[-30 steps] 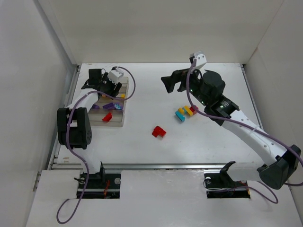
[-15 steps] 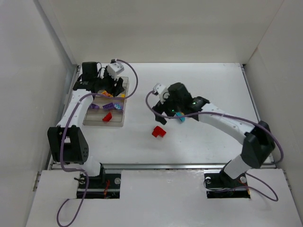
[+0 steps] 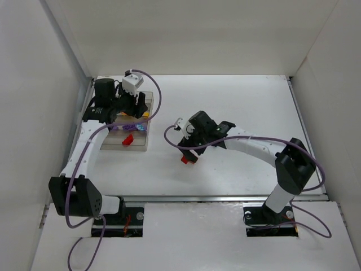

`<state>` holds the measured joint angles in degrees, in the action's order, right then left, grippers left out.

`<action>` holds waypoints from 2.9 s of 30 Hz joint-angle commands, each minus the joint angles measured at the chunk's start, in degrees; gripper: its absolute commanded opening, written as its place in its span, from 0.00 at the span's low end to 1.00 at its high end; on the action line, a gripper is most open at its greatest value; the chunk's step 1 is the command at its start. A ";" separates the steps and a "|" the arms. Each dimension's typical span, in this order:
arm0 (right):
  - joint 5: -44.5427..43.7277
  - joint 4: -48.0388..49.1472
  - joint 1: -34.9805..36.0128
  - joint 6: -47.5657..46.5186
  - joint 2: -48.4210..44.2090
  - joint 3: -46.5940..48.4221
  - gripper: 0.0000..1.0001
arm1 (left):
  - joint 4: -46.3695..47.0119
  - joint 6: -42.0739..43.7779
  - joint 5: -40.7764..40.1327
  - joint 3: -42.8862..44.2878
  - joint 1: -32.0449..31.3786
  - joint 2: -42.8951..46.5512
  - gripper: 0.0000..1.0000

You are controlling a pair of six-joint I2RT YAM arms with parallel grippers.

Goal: Sort the legos into containers by color

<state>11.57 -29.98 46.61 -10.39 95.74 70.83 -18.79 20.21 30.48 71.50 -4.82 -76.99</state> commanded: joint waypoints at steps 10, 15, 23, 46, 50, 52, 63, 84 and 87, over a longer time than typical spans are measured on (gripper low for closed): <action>-3.49 5.28 1.91 2.57 4.09 -1.49 0.73 | -1.43 -3.68 -3.41 -3.48 0.60 6.15 0.56; -4.45 5.45 1.91 3.71 6.65 -0.43 0.66 | -1.43 -3.68 -4.46 -4.00 0.60 6.77 0.56; -6.21 5.98 1.91 4.77 7.88 -0.61 0.31 | -1.43 -3.68 -3.94 -5.15 1.13 8.34 0.56; -9.11 16.61 1.91 17.07 -8.82 20.40 0.00 | 11.03 24.18 15.86 -8.12 -6.60 21.44 0.73; -6.48 18.02 1.91 17.60 -8.82 22.07 0.00 | 11.24 25.23 15.14 -6.47 -8.97 21.44 0.74; -5.08 18.55 1.91 17.60 -8.82 22.60 0.00 | 10.61 25.23 15.14 -5.94 -9.68 20.31 0.74; -1.82 19.08 1.91 18.65 -8.82 22.07 0.00 | 12.10 25.23 9.69 -5.32 -15.04 19.16 0.62; -13.33 20.31 -0.38 21.56 -12.86 16.89 0.00 | -11.08 20.22 -0.95 -3.55 -11.01 9.23 0.00; -14.12 20.84 -1.70 21.56 -11.99 16.89 0.00 | -11.80 18.82 -0.42 -6.28 -9.60 9.75 0.00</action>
<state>0.30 -14.06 46.06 10.41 86.50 86.78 -24.67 40.97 31.11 67.18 -15.59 -68.64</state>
